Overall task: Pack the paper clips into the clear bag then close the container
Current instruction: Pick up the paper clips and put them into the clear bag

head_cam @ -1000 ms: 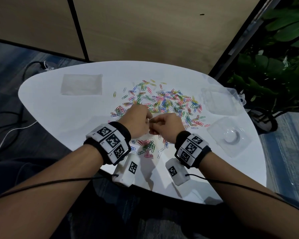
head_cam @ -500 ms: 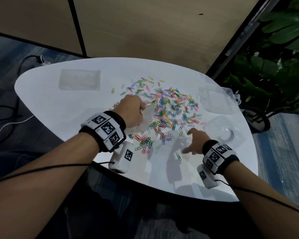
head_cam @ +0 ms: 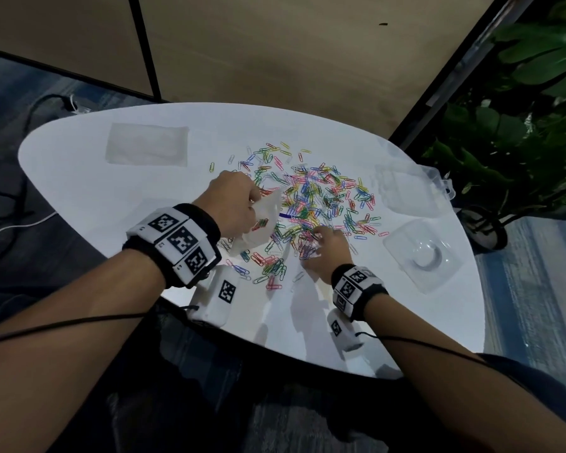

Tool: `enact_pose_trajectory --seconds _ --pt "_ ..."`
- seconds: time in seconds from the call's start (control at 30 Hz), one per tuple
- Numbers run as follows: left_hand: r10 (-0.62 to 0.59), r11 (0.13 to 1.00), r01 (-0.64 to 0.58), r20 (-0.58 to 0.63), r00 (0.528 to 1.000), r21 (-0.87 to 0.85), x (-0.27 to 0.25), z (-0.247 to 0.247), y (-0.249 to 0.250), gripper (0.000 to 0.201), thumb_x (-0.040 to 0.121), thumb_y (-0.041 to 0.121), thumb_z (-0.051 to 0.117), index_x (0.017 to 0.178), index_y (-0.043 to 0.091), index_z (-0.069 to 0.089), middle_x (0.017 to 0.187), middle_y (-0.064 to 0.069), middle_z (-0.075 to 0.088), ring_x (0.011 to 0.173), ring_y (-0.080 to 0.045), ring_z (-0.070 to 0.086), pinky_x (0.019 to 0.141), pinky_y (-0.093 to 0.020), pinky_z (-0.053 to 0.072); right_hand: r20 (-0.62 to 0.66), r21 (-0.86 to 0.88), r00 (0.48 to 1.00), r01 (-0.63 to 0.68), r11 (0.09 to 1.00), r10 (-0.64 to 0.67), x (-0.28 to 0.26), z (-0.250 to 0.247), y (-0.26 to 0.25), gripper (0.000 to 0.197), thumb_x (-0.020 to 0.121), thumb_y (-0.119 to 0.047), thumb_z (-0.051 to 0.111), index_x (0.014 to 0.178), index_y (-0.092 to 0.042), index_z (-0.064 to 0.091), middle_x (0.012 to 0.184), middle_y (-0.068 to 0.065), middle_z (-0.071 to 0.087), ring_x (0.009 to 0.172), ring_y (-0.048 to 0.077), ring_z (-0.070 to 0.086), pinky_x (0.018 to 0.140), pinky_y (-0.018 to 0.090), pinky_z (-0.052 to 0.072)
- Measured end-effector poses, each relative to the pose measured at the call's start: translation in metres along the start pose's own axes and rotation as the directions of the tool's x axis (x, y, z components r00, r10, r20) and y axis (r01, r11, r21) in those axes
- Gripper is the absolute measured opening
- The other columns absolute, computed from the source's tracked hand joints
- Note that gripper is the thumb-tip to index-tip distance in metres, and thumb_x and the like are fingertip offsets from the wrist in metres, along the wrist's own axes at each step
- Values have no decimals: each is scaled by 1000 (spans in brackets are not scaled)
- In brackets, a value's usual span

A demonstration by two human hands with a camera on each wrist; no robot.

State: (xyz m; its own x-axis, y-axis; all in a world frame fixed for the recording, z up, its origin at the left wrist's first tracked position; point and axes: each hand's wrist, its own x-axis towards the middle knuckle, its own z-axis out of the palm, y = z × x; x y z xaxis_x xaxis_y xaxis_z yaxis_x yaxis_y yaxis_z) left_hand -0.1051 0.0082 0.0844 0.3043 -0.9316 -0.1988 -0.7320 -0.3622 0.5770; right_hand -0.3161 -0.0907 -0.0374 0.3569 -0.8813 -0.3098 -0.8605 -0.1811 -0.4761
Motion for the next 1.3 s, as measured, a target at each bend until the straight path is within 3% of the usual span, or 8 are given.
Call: enact_pose_trajectory --seconds 0.13,0.3,0.53,0.67,0.8,0.9,1.0,1.3 --pt "-1 1000 1 11 1000 -12 -2 -4 -1 29 81 3 59 59 22 63 84 -10 72 105 -27 70 82 -39 60 77 -286 970 243 927 -230 11 3 -9 61 85 -15 68 141 -28 48 151 9 37 130 32 43 106 42 45" --pt "-9 1000 9 13 1000 -30 -4 0 0 25 85 1 60 101 8 77 98 -13 73 90 -29 70 80 -33 58 20 -347 932 347 871 -363 13 5 -11 26 86 0 59 104 -8 75 106 12 66 93 30 63 84 36 55" --pt "0 1000 0 39 999 6 -7 -4 6 20 84 -1 58 77 14 70 81 -6 66 80 -27 68 70 -29 52 -109 259 990 -59 964 89 13 -24 -1 12 82 -12 76 94 -10 78 88 2 74 80 14 67 77 19 53" --pt "-10 1000 11 29 1000 -16 -6 -2 9 22 86 0 56 97 2 75 89 -10 66 75 -24 61 70 -26 49 31 764 976 -161 625 214 10 -42 -10 23 79 2 76 101 6 72 90 16 75 78 24 73 79 30 60" --pt "-27 999 28 27 999 -44 -6 3 12 22 88 1 57 104 -4 71 101 -18 70 82 -26 67 76 -30 53 187 960 982 -187 210 20 -3 -63 -41 29 86 7 65 115 8 61 106 22 71 94 25 72 80 24 59" --pt "-26 998 27 22 999 -55 -6 7 17 21 86 -1 56 101 -10 67 96 -17 69 82 -31 64 76 -30 50 280 958 946 -265 110 -164 -15 -67 -60 33 90 2 62 122 8 58 117 20 69 107 24 69 87 23 56" --pt "-20 999 20 16 1000 -36 -5 11 21 28 86 2 58 109 3 74 100 -17 72 98 -31 67 85 -31 52 297 944 942 -264 198 -157 -26 -52 -74 21 89 6 62 109 8 64 103 18 72 95 24 71 81 23 58" --pt "91 996 -90 68 994 -15 -8 19 30 20 84 3 59 76 15 73 57 4 51 62 -20 54 79 -36 57 -46 575 991 131 808 -128 -35 -28 -83 9 84 1 70 87 -5 75 62 3 69 55 13 68 62 21 59"
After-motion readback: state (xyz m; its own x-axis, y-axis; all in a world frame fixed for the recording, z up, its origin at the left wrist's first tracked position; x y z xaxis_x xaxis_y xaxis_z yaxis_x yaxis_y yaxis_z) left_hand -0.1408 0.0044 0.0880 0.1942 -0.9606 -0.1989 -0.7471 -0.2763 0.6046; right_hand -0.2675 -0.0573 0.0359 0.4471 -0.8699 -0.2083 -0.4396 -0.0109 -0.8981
